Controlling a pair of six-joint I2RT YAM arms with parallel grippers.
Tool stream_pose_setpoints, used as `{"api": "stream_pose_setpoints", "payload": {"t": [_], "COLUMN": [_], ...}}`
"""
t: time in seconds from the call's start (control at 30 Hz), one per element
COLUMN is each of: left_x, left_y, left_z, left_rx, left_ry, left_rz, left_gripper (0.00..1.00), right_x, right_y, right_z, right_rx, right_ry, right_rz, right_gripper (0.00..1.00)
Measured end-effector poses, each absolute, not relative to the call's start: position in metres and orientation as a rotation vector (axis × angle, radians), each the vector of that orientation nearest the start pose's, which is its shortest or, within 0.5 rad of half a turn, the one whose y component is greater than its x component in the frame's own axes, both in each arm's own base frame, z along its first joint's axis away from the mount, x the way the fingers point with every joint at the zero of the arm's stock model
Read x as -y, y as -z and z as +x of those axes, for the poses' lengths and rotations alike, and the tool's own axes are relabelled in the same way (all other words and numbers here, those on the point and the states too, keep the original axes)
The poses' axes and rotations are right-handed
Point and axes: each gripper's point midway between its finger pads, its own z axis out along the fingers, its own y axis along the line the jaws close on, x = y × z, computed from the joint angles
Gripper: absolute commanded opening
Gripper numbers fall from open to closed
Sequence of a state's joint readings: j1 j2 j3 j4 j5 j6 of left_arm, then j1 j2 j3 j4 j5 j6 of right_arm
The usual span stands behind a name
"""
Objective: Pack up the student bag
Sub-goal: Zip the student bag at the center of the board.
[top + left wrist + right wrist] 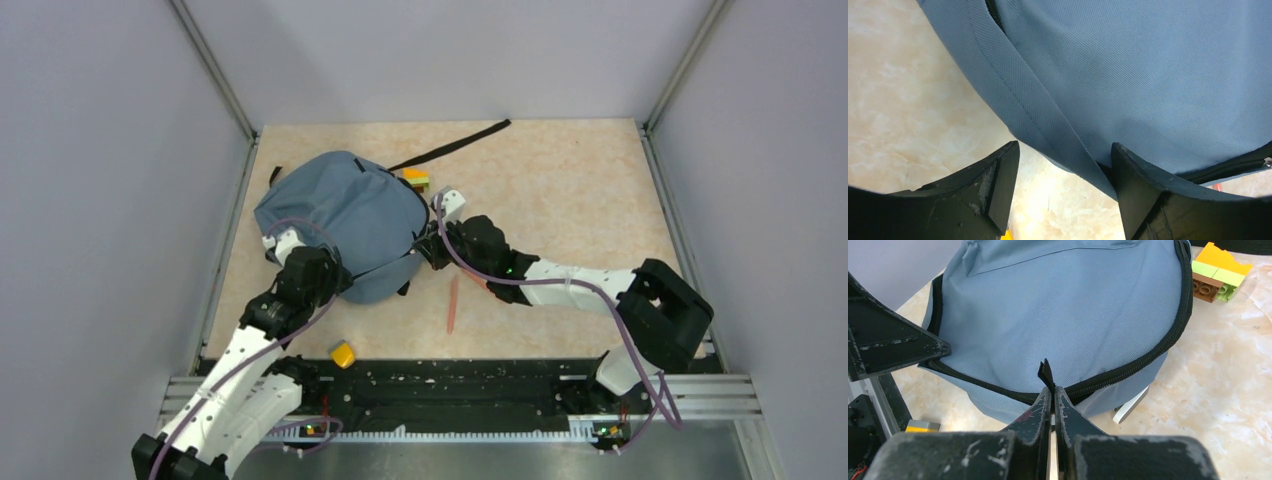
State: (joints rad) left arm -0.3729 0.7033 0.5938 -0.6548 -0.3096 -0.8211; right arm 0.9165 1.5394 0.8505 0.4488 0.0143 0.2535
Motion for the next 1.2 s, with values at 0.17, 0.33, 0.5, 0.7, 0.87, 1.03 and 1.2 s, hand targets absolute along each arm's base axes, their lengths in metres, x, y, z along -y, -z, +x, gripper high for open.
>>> {"api": "stream_pose_setpoints", "payload": {"t": [0.17,0.33,0.5,0.7,0.87,1.03,1.2], "left_x": [0.069,0.072,0.07,0.064,0.054,0.036,0.023], "left_y": [-0.113,-0.107,-0.108,-0.12,-0.131,-0.138,-0.143], "left_z": [0.231,0.242,0.246,0.246,0.246,0.239,0.228], "left_rx": [-2.201,-2.202,-2.187,-2.14,-2.106,-2.066,-2.045], "left_ry": [0.298,0.29,0.275,0.281,0.269,0.224,0.175], "left_rz": [-0.67,-0.683,-0.678,-0.676,-0.694,-0.731,-0.738], "left_gripper": [0.49,0.04,0.0,0.0,0.0,0.0,0.16], "right_x": [-0.377,-0.373,-0.367,-0.347,-0.338,-0.348,-0.355], "right_y": [-0.167,-0.165,-0.166,-0.166,-0.165,-0.156,-0.153], "right_z": [0.281,0.285,0.291,0.316,0.334,0.367,0.382], "right_rx": [-1.791,-1.79,-1.79,-1.799,-1.796,-1.792,-1.785], "right_ry": [-0.796,-0.761,-0.735,-0.696,-0.664,-0.602,-0.586], "right_rz": [-0.604,-0.596,-0.575,-0.521,-0.519,-0.538,-0.559], "right_gripper": [0.0,0.0,0.0,0.0,0.0,0.0,0.0]}}
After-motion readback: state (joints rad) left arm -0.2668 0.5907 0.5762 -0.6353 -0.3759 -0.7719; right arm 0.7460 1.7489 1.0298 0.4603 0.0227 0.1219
